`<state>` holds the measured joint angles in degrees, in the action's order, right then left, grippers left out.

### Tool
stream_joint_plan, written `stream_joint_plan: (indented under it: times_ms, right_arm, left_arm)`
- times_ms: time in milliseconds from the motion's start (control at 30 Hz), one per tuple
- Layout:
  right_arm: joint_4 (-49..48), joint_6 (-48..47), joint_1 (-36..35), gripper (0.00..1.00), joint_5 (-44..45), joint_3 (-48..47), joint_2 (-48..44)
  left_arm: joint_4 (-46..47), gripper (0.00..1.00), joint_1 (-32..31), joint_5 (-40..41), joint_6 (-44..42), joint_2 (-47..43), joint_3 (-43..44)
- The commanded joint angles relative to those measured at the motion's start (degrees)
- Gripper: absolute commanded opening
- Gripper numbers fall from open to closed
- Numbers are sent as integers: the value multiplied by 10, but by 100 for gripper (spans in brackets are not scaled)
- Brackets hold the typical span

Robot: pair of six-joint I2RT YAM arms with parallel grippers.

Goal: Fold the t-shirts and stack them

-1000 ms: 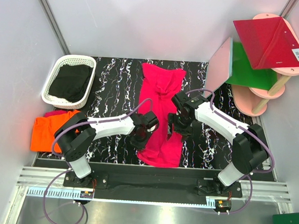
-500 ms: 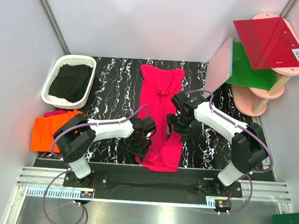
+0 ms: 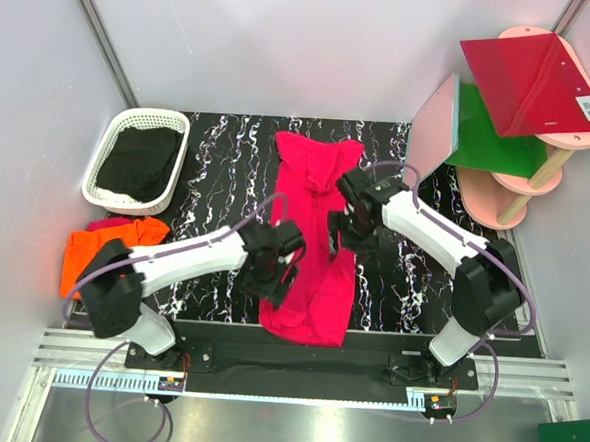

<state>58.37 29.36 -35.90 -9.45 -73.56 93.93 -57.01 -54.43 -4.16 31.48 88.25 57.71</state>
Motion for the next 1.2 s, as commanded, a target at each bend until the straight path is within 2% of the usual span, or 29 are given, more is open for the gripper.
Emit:
stream_joint_plan:
  times_ms: [0, 67, 100, 167, 200, 233, 267, 300, 367, 400, 433, 467, 533, 667, 867, 1167]
  right_arm:
    - [-29, -48, 35, 71, 77, -104, 55]
    - [-57, -58, 63, 20, 83, -140, 98]
    - [-64, -56, 72, 1, 89, -186, 114]
    - [-76, -63, 98, 0, 91, -241, 178]
    - [-77, -68, 104, 0, 106, -307, 205]
    - [-77, -80, 110, 0, 111, -341, 229]
    - [-77, -89, 115, 0, 119, -374, 286]
    - [-74, -96, 122, 0, 123, -446, 316]
    - [-52, -114, 127, 0, 133, -518, 403]
    - [-39, -116, 133, 0, 137, -593, 432]
    - [-11, -114, 135, 0, 140, -631, 459]
    - [2, -114, 137, 0, 138, -665, 506]
    - [23, -114, 143, 0, 135, -743, 541]
    - [20, -103, 151, 0, 128, -781, 583]
    - [-16, -94, 157, 0, 129, -828, 630]
    - [-148, -45, 187, 0, 137, -865, 695]
  left_arm:
    - [-38, 57, 13, 106, -9, -71, 132]
    - [-40, 10, 47, 153, -21, -44, 194]
    - [-41, 0, 65, 159, -30, -27, 215]
    - [-41, 0, 114, 162, -66, 45, 282]
    - [-41, 0, 128, 167, -77, 74, 309]
    - [-42, 0, 155, 171, -98, 133, 368]
    - [-46, 0, 168, 167, -105, 163, 402]
    - [-50, 0, 180, 163, -108, 194, 439]
    - [-66, 0, 216, 141, -111, 284, 554]
    - [-74, 0, 228, 134, -109, 313, 594]
    - [-91, 0, 247, 118, -104, 373, 673]
    - [-101, 0, 256, 109, -101, 402, 711]
    - [-109, 0, 280, 73, -87, 454, 767]
    - [-93, 0, 303, 57, -70, 456, 729]
    - [-50, 0, 310, 60, -71, 374, 632]
    - [-41, 0, 309, 29, -71, 317, 533]
